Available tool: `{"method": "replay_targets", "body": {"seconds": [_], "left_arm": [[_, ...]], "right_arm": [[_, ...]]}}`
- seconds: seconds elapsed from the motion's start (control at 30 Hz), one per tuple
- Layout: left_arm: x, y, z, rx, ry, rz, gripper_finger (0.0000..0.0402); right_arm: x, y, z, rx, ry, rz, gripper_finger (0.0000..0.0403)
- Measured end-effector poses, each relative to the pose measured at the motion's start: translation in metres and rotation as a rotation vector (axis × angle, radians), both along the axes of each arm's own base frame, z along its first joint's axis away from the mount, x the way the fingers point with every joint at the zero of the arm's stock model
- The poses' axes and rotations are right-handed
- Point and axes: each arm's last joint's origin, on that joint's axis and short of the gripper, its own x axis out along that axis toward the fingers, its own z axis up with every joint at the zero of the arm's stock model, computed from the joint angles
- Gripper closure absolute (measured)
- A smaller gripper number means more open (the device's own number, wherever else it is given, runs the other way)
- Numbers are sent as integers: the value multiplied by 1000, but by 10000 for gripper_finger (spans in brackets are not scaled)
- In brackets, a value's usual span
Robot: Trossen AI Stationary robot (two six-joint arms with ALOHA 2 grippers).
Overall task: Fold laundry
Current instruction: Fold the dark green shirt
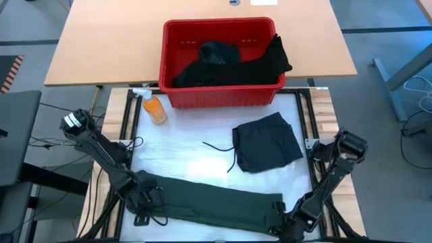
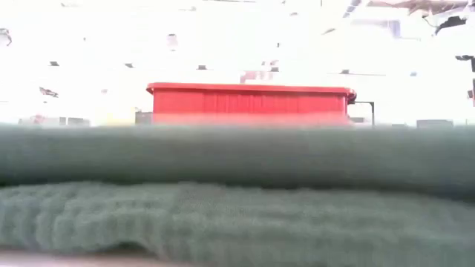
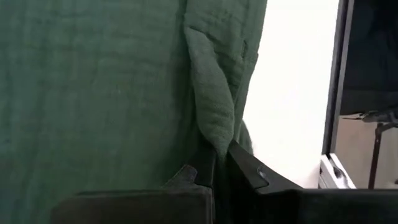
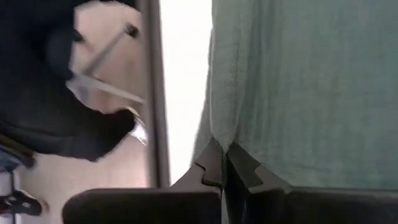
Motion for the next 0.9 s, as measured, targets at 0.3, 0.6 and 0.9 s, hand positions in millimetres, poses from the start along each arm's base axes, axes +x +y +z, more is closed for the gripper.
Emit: {"method": "replay_targets", "body": {"seconds": [0.3, 0.6, 0.9], "left_arm": [[4, -6, -23, 48, 86, -8, 360], [6, 14, -6, 47, 64, -38, 270], [-6, 40, 36, -52, -16, -44, 258]], "right_arm": [[3, -10, -24, -81, 204, 16, 384], [-9, -52, 22, -167, 291, -32, 376], [-10, -70, 65, 49, 282, -171, 297]]}}
